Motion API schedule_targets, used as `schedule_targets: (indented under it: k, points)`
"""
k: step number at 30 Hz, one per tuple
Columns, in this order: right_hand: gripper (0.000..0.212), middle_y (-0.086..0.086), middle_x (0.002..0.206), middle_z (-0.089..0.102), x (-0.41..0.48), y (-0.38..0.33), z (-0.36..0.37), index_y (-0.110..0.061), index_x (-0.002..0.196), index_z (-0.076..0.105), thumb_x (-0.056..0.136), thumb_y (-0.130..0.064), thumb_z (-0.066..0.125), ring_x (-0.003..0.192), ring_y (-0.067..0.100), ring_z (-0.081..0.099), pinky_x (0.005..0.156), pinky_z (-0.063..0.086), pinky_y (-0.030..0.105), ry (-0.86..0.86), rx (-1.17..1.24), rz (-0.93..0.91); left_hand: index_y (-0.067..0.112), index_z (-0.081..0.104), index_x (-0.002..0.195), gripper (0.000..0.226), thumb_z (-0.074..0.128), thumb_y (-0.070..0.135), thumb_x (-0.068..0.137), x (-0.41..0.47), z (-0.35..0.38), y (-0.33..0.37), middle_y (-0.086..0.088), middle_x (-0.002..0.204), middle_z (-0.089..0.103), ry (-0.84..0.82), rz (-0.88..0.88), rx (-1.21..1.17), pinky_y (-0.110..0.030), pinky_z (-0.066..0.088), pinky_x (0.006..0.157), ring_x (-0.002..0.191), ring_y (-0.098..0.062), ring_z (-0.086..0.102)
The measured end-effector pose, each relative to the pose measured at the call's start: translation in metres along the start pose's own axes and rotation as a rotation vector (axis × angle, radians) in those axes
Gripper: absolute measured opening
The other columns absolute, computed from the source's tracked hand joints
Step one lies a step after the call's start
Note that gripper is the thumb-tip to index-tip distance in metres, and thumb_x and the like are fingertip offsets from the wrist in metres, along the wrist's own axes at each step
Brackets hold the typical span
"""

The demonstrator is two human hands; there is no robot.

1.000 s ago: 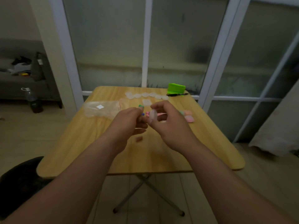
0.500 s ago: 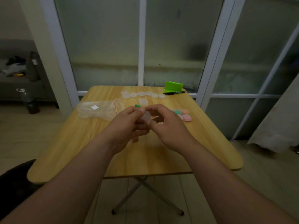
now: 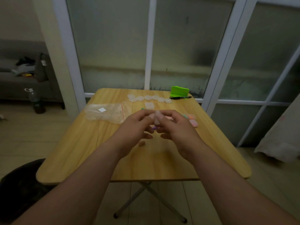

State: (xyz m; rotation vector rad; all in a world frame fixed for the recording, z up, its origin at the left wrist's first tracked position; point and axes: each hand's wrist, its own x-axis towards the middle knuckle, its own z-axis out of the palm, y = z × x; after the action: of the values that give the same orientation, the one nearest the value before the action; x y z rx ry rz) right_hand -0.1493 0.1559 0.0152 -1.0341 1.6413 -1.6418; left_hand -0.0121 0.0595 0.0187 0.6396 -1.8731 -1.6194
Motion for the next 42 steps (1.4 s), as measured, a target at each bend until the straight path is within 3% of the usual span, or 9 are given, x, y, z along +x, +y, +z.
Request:
schedule_targets:
  k: [4, 8, 11, 15, 20, 26, 35, 42]
  points:
    - [0.029, 0.005, 0.102, 0.081, 0.002, 0.001, -0.001, -0.019, 0.12, 0.073, 0.103, -0.042, 0.065, 0.087, 0.016, 0.074, 0.077, 0.056, 0.034, -0.009, 0.099, 0.079, 0.037, 0.068, 0.121, 0.022, 0.062, 0.044, 0.102, -0.004, -0.001, 0.001, 0.012, 0.109, 0.073, 0.011, 0.089, 0.184, -0.033, 0.063, 0.077, 0.091, -0.003, 0.071]
    - [0.04, 0.01, 0.098, 0.08, 0.001, -0.002, -0.001, -0.015, 0.12, 0.074, 0.107, -0.047, 0.056, 0.08, 0.017, 0.072, 0.072, 0.057, 0.031, -0.05, 0.16, 0.143, 0.037, 0.071, 0.114, 0.027, 0.064, 0.057, 0.096, -0.005, -0.001, 0.004, 0.014, 0.101, 0.076, 0.04, 0.07, 0.181, -0.05, 0.064, 0.079, 0.087, -0.01, 0.072]
    - [0.036, 0.013, 0.107, 0.079, 0.004, 0.001, -0.004, -0.016, 0.118, 0.076, 0.103, -0.046, 0.063, 0.089, 0.019, 0.07, 0.076, 0.056, 0.034, -0.044, 0.084, 0.13, 0.038, 0.07, 0.114, 0.024, 0.065, 0.054, 0.097, -0.003, -0.002, 0.003, 0.006, 0.097, 0.076, 0.066, 0.093, 0.17, -0.058, 0.062, 0.081, 0.088, -0.016, 0.074]
    - [0.027, 0.007, 0.108, 0.078, 0.008, 0.005, -0.007, -0.017, 0.116, 0.077, 0.099, -0.038, 0.07, 0.098, 0.018, 0.069, 0.08, 0.055, 0.037, -0.029, 0.098, 0.141, 0.041, 0.069, 0.118, 0.02, 0.065, 0.047, 0.1, -0.001, -0.005, 0.002, -0.003, 0.096, 0.074, 0.008, 0.095, 0.155, -0.049, 0.063, 0.083, 0.089, -0.026, 0.072]
    - [0.034, 0.005, 0.101, 0.08, 0.01, 0.002, -0.009, -0.009, 0.123, 0.073, 0.1, -0.034, 0.069, 0.093, 0.016, 0.074, 0.083, 0.053, 0.038, -0.06, 0.128, 0.164, 0.046, 0.072, 0.114, 0.016, 0.064, 0.047, 0.1, 0.0, -0.007, 0.001, -0.006, 0.099, 0.074, -0.048, 0.063, 0.15, -0.059, 0.059, 0.089, 0.088, -0.029, 0.071]
    - [0.044, 0.014, 0.104, 0.08, 0.012, 0.002, -0.006, -0.002, 0.127, 0.067, 0.1, -0.037, 0.069, 0.093, 0.021, 0.076, 0.084, 0.052, 0.04, -0.039, 0.138, 0.167, 0.04, 0.074, 0.116, 0.019, 0.063, 0.044, 0.102, 0.001, -0.005, 0.003, -0.01, 0.093, 0.075, -0.073, 0.047, 0.091, -0.045, 0.057, 0.077, 0.077, -0.02, 0.071]
    - [0.041, 0.014, 0.092, 0.077, 0.014, 0.007, 0.005, 0.004, 0.126, 0.064, 0.101, -0.029, 0.067, 0.085, 0.022, 0.071, 0.073, 0.053, 0.033, 0.015, 0.178, 0.14, 0.027, 0.078, 0.109, 0.015, 0.066, 0.032, 0.101, 0.001, -0.001, -0.001, -0.019, 0.085, 0.073, 0.019, 0.048, -0.004, -0.037, 0.053, 0.067, 0.069, -0.022, 0.067]
    - [0.021, 0.012, 0.089, 0.077, 0.015, 0.007, 0.01, -0.004, 0.112, 0.068, 0.1, -0.018, 0.058, 0.079, 0.02, 0.072, 0.066, 0.055, 0.03, 0.053, 0.229, 0.16, 0.019, 0.075, 0.112, 0.019, 0.059, 0.026, 0.104, 0.004, -0.002, -0.001, -0.02, 0.082, 0.075, 0.105, 0.013, -0.092, -0.034, 0.054, 0.062, 0.067, -0.026, 0.067]
